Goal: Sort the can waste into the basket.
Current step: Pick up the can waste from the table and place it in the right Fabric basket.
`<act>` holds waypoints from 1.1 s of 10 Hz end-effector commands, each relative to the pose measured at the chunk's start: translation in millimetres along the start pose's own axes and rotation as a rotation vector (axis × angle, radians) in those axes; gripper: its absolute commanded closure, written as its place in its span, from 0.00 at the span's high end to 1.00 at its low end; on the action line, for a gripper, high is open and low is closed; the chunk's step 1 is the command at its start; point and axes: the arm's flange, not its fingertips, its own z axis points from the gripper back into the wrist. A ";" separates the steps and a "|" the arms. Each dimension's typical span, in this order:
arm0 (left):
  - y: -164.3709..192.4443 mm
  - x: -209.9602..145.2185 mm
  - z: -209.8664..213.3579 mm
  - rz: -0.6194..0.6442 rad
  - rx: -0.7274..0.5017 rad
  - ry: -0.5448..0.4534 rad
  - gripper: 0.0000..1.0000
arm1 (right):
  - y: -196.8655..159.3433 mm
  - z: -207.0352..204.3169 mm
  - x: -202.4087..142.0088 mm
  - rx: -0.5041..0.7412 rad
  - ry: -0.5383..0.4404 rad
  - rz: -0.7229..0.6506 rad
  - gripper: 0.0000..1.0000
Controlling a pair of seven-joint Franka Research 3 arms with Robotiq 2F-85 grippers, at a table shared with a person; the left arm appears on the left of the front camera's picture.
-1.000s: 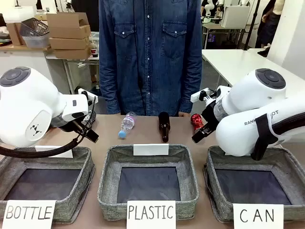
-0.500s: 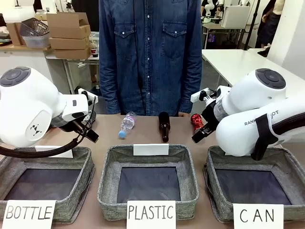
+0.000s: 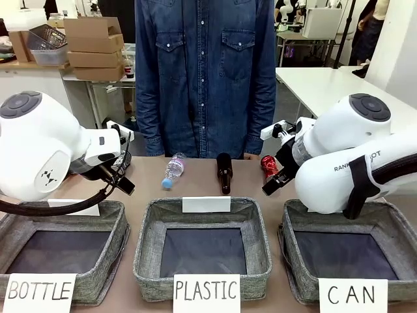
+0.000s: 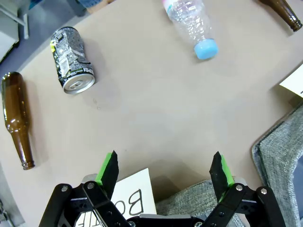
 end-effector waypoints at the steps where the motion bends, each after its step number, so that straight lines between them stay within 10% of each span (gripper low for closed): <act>1: -0.1 0.0 0.1 0.000 0.000 0.000 1.00 | -0.1 0.0 0.0 0.000 0.000 0.000 1.00; 4: -0.5 -3.1 84.2 -0.010 -0.086 0.035 1.00 | -9.5 69.8 10.2 0.101 0.155 -0.057 1.00; 6: -63.4 -38.1 200.3 -0.237 -0.041 -0.064 1.00 | -15.6 182.5 -16.2 -0.021 -0.033 -0.059 1.00; 8: -75.4 -54.5 208.0 -0.253 0.025 -0.052 1.00 | -6.9 210.0 -35.7 -0.042 -0.154 0.002 1.00; 9: -58.2 18.8 188.9 -0.225 -0.046 -0.039 1.00 | -19.2 174.0 9.6 -0.002 -0.033 -0.044 1.00; 10: -58.2 18.8 188.9 -0.225 -0.046 -0.039 1.00 | -19.2 174.0 9.6 -0.002 -0.033 -0.044 1.00; 11: -58.2 18.8 188.9 -0.225 -0.046 -0.039 1.00 | -16.0 230.3 1.3 -0.036 -0.119 -0.033 1.00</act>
